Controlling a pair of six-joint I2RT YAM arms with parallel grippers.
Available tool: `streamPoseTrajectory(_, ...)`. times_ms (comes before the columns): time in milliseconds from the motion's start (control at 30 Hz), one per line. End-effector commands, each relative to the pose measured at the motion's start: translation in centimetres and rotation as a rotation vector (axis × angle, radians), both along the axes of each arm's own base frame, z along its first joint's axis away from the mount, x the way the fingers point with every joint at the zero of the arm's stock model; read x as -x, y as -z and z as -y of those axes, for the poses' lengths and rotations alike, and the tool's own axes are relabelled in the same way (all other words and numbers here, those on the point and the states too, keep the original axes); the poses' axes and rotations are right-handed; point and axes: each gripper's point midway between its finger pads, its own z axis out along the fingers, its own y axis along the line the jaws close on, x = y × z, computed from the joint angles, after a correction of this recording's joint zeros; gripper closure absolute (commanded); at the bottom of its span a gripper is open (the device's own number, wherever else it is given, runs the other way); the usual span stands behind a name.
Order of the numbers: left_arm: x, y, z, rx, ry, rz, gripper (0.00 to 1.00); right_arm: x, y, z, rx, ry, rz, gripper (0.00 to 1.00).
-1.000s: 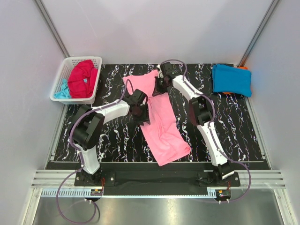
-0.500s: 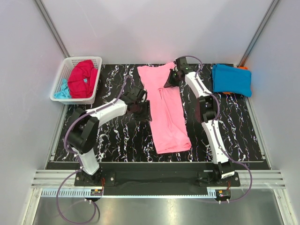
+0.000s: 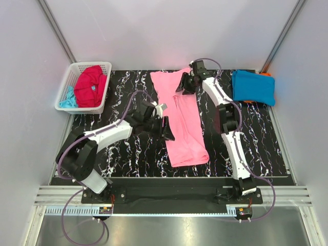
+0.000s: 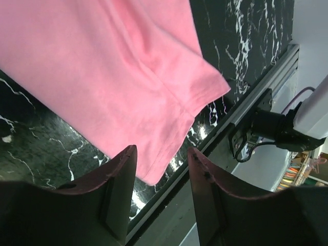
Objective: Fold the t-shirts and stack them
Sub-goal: Fold the tshirt
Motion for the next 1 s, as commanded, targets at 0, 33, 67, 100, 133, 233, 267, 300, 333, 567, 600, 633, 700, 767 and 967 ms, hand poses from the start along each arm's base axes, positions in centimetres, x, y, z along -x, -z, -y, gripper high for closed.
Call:
streamPoseTrajectory(0, 1.6, -1.2, 1.1, 0.084, 0.042, 0.007, 0.52, -0.4, -10.7, 2.9, 0.05, 0.076, 0.177, 0.44)
streamPoseTrajectory(33, 2.0, -0.6, 1.0, 0.076, 0.038, 0.001, 0.52, 0.2, -10.9, 3.6, 0.084, 0.087, 0.175, 0.44)
streamPoseTrajectory(67, 2.5, -0.3, 1.1, 0.069, 0.033, -0.005, 0.52, 1.5, -8.6, 5.0, 0.151, 0.12, 0.114, 0.44)
streamPoseTrajectory(100, 2.8, -0.3, 1.0, 0.069, 0.028, -0.006, 0.51, 2.4, -11.0, 5.8, 0.167, 0.143, 0.144, 0.43)
streamPoseTrajectory(133, 3.2, 0.4, 0.9, 0.063, 0.024, -0.016, 0.51, 3.2, -10.8, 6.7, 0.207, 0.157, 0.136, 0.43)
streamPoseTrajectory(233, 4.3, 0.8, 1.5, 0.061, 0.028, -0.032, 0.51, 7.3, -10.2, 8.3, 0.247, 0.169, 0.074, 0.43)
streamPoseTrajectory(267, 4.9, 0.8, 2.0, 0.062, 0.041, -0.038, 0.51, 9.5, -8.0, 8.9, 0.271, 0.16, 0.008, 0.43)
streamPoseTrajectory(300, 5.2, 0.8, 2.2, 0.062, 0.045, -0.039, 0.51, 10.6, -9.5, 9.2, 0.264, 0.166, 0.025, 0.43)
streamPoseTrajectory(333, 5.8, 0.8, 2.8, 0.062, 0.055, -0.042, 0.51, 11.8, -9.1, 9.4, 0.266, 0.169, 0.002, 0.43)
streamPoseTrajectory(567, 7.2, 4.4, 2.4, -0.081, -0.02, -0.075, 0.51, 23.6, -4.4, 10.9, 0.275, 0.114, -0.182, 0.42)
streamPoseTrajectory(600, 7.6, 5.3, 1.9, -0.111, -0.027, -0.086, 0.51, 24.5, -5.0, 10.9, 0.264, 0.117, -0.16, 0.42)
streamPoseTrajectory(633, 7.8, 5.8, 1.7, -0.125, -0.031, -0.091, 0.51, 25.5, -4.7, 10.9, 0.259, 0.109, -0.169, 0.42)
streamPoseTrajectory(700, 8.2, 6.8, 1.5, -0.151, -0.042, -0.105, 0.52, 28.3, -3.7, 11.4, 0.262, 0.108, -0.199, 0.42)
streamPoseTrajectory(767, 8.4, 7.2, 1.8, -0.163, -0.04, -0.112, 0.52, 30.6, -2.5, 11.6, 0.253, 0.107, -0.234, 0.46)
streamPoseTrajectory(967, 7.6, 6.0, 4.9, -0.098, -0.007, -0.105, 0.53, 33.2, -3.9, 10.8, 0.156, 0.122, -0.184, 0.55)
